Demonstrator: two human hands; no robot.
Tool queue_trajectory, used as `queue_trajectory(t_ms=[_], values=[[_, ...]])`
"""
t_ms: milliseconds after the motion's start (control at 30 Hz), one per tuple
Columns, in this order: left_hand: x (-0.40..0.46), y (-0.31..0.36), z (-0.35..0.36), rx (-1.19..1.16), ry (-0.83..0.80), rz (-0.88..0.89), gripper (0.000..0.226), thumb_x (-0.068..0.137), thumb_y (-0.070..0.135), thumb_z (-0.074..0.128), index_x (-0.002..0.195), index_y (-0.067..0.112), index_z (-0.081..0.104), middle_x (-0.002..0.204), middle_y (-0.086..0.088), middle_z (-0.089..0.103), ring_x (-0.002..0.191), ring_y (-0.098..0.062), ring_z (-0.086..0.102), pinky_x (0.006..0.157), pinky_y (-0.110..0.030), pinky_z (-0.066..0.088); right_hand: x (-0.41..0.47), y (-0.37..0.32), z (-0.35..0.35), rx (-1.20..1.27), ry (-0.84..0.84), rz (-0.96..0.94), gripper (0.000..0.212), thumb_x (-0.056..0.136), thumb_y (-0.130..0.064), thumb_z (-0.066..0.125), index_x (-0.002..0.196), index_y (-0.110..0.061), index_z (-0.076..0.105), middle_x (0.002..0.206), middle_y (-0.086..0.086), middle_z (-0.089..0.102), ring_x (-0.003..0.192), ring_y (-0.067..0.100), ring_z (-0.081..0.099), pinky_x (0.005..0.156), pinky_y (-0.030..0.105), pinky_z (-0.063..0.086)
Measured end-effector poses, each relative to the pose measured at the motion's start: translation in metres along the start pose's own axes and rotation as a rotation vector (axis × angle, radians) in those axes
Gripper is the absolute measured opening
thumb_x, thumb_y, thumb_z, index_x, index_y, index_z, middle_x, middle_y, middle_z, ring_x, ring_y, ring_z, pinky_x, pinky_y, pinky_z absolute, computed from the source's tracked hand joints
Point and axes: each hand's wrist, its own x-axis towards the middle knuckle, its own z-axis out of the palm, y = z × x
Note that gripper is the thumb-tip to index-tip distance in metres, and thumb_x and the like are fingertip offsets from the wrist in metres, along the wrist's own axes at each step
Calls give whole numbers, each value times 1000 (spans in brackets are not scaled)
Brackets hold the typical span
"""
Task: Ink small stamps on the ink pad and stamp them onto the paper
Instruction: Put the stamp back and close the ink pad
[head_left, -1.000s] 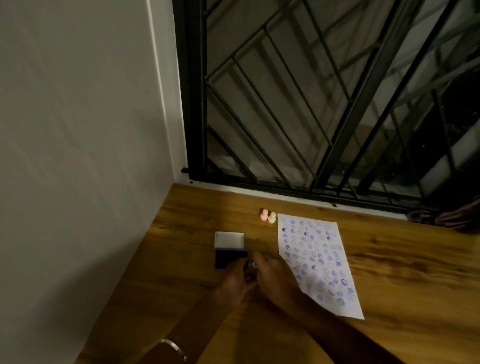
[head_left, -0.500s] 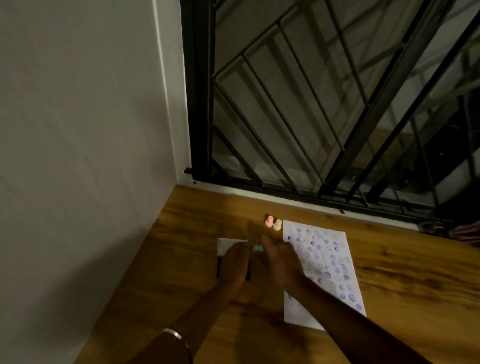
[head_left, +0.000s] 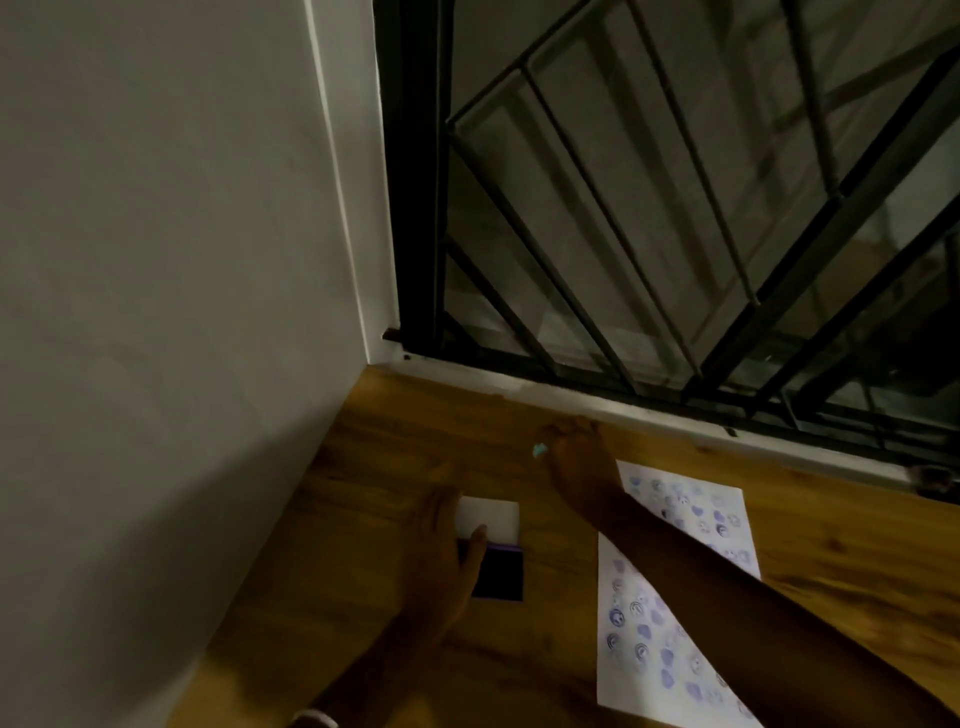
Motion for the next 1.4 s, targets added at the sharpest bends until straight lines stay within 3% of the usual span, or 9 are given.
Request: queue_trajectory(t_ms=[267, 567, 767, 867, 933, 1000, 1133, 1233, 1400], values=[[2, -8, 9, -8, 29, 2, 59, 90, 37, 60, 140, 12, 41, 143, -5, 47, 132, -21, 42, 109, -35, 37, 6, 5, 19, -55, -106, -7, 28, 91, -18, 52, 118, -16, 59, 129, 8, 56, 118, 30, 46, 104, 44, 29], [1, -10, 13, -10, 8, -11, 62, 91, 41, 56, 143, 15, 36, 148, -2, 42, 135, -18, 38, 113, -34, 33, 2, 1, 17, 19, -115, 60, 35, 87, -16, 57, 122, -16, 55, 130, 10, 54, 118, 31, 46, 102, 44, 31], [2, -8, 7, -53, 50, 1, 56, 91, 29, 59, 140, 9, 40, 143, -5, 47, 130, -15, 42, 108, -22, 29, -29, -22, 1, 229, 162, 154, 38, 87, -21, 62, 122, -9, 54, 126, 16, 53, 117, 37, 47, 95, 50, 39], [6, -6, 4, -103, 56, -30, 46, 95, 22, 53, 138, 11, 44, 141, -6, 50, 129, -18, 45, 106, -22, 30, -59, -35, 5, 278, 145, 179, 36, 93, -18, 55, 127, -6, 53, 137, 21, 47, 128, 43, 40, 109, 54, 30], [9, -7, -1, -116, 64, -38, 39, 97, 20, 50, 135, 13, 48, 138, -7, 53, 126, -22, 50, 107, -28, 36, -77, -44, 13, 336, 43, 218, 36, 96, -15, 51, 130, -6, 50, 142, 20, 43, 133, 43, 36, 114, 44, 20], [12, -6, -9, -86, 74, -11, 36, 97, 21, 48, 132, 15, 52, 133, -9, 57, 122, -24, 53, 105, -34, 43, -85, -56, 20, 461, -25, 304, 33, 99, -18, 43, 131, -8, 49, 136, 15, 51, 126, 32, 45, 107, 36, 30], [13, 0, -21, -90, 18, -4, 44, 98, 21, 46, 141, 14, 40, 144, -7, 47, 130, -23, 46, 110, -41, 38, -87, -77, 25, 606, -37, 484, 59, 93, -45, 15, 128, -15, 51, 128, 16, 57, 117, 34, 52, 101, 45, 40], [12, 5, -22, -128, -73, -27, 48, 99, 18, 45, 145, 12, 32, 149, -8, 41, 133, -25, 43, 111, -42, 37, -86, -82, 34, 641, -50, 509, 36, 98, -29, 43, 132, -20, 46, 132, 9, 55, 121, 28, 50, 102, 44, 41], [16, 10, -22, -408, -87, -164, 44, 96, -1, 46, 139, 0, 37, 138, -18, 48, 125, -33, 47, 112, -47, 34, -79, -83, 41, 806, -24, 560, 44, 91, -6, 58, 133, -12, 47, 139, 11, 49, 129, 29, 43, 106, 34, 32]])
